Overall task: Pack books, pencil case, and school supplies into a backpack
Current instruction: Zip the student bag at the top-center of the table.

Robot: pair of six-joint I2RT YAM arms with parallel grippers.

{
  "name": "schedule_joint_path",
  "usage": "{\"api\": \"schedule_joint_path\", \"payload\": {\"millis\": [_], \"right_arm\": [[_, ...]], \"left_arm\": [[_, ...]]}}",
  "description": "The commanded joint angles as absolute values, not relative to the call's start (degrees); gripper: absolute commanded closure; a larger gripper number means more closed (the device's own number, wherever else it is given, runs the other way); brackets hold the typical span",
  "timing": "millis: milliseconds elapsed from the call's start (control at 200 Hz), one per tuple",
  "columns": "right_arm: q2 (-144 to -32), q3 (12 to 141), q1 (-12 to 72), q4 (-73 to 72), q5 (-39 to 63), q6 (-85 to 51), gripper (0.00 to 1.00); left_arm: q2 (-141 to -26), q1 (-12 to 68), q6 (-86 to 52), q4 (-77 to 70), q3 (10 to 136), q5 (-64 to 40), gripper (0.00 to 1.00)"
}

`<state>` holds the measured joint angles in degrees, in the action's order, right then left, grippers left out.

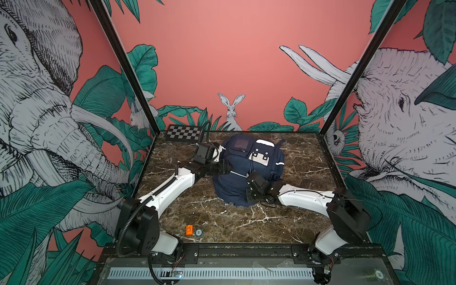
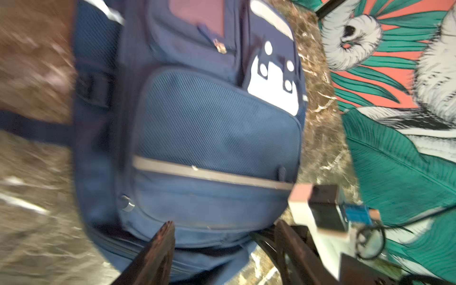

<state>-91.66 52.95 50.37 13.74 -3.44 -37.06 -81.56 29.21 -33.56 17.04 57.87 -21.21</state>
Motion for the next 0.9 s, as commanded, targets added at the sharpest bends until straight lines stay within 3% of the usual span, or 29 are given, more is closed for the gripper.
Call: {"api": "schedule_joint_path", "payload": {"millis": [0,280,535,620,730,895], "right_arm": [[-92.2,54.3,50.1,14.2,-5.2,-35.6,1.0],[-92.3,55.0,49.8,14.8,-4.7,-35.0,1.0],[-89.9,56.1,49.8,17.1,-4.9,-33.1,1.0],[-89.0,56.5,49.8,18.7,-5.6,-32.3,1.0],[-87.9,57.1,49.7,22.4,-7.2,-31.3,1.0],[-84.2,54.8,47.9,26.4,-8.5,-30.0,1.0]], "left_arm": [[-81.1,31.1,-44.8,7.6,51.7,-24.6,0.34],[-85.6,32.4,-57.5,-14.0,43.2,-23.0,0.35],[-88.9,32.4,-61.3,-16.8,43.0,-21.3,0.44],[-88.6,32.3,-60.5,-15.9,42.9,-20.5,0.58],[-87.1,32.3,-59.3,-14.7,42.9,-19.0,1.0],[-84.0,31.7,-54.1,-8.4,44.3,-16.1,1.0]]}}
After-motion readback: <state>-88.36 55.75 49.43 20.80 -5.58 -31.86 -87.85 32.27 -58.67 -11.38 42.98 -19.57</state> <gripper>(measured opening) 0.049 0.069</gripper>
